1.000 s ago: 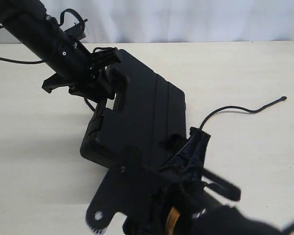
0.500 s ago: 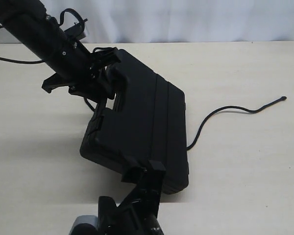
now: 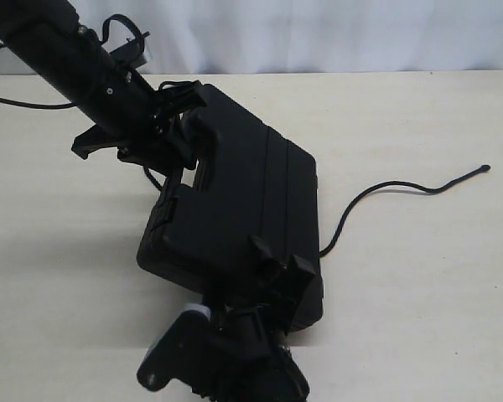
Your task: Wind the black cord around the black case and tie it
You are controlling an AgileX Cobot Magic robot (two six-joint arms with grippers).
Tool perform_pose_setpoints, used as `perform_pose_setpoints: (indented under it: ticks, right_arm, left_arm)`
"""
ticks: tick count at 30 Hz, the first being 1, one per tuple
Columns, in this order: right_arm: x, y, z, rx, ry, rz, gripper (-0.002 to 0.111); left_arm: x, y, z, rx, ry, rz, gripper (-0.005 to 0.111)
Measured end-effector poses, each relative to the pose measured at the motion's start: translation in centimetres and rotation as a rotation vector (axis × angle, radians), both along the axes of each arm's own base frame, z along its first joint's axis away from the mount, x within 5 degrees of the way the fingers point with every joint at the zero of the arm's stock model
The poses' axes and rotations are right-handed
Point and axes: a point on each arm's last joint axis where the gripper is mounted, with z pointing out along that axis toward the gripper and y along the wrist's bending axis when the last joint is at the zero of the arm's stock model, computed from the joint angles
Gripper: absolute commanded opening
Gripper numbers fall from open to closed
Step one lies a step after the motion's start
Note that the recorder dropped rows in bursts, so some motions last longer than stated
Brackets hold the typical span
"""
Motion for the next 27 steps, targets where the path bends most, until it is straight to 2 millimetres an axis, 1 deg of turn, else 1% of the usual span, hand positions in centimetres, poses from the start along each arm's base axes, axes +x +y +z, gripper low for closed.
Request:
perform_pose_setpoints:
  ticks: [3,4,5,6,7,9,10,14,18,24,25,27]
  right_arm:
    - [1.1,-0.2,0.1,0.018,0.009,-0.036,0.080]
    - [1.4,-0.1,0.1,0.024,0.010,-0.043,0.076]
    - [1.7,-0.1,0.2,0.032,0.011,-0.052,0.069]
    - [1.9,0.1,0.3,0.041,0.014,-0.057,0.061]
    - [2.0,0.2,0.4,0.047,0.020,-0.059,0.049]
    - [2.3,0.4,0.5,0.058,0.022,-0.064,0.018]
    - [2.4,0.5,0.5,0.063,0.022,-0.068,0.004]
    - [2.4,0.6,0.5,0.068,0.024,-0.072,0.004]
    - [2.4,0.6,0.6,0.080,0.026,-0.080,0.004]
    - [2.4,0.6,0.6,0.102,0.030,-0.099,0.004]
    - [2.4,0.6,0.6,0.104,0.031,-0.101,0.004]
    - [2.4,0.6,0.6,0.108,0.030,-0.104,0.004]
  left_arm:
    - [0.1,0.0,0.0,-0.007,-0.009,0.012,0.000]
    - [0.2,-0.1,0.1,-0.011,-0.012,0.017,0.000]
    - [0.2,-0.1,0.1,-0.012,-0.015,0.021,0.000]
    - [0.3,-0.1,0.1,-0.017,-0.018,0.028,0.000]
    - [0.4,-0.1,0.2,-0.018,-0.023,0.035,0.000]
    - [0.4,-0.1,0.3,-0.025,-0.033,0.043,0.000]
    - [0.5,-0.1,0.4,-0.025,-0.038,0.044,0.000]
    - [0.4,-0.1,0.5,-0.025,-0.054,0.029,0.000]
    - [0.5,-0.2,0.6,-0.021,-0.112,-0.058,0.000]
    - [0.6,-0.4,0.8,-0.024,-0.182,-0.138,0.000]
    - [0.6,-0.4,0.8,-0.022,-0.189,-0.148,0.001]
    - [0.6,-0.4,0.8,-0.016,-0.202,-0.165,0.008]
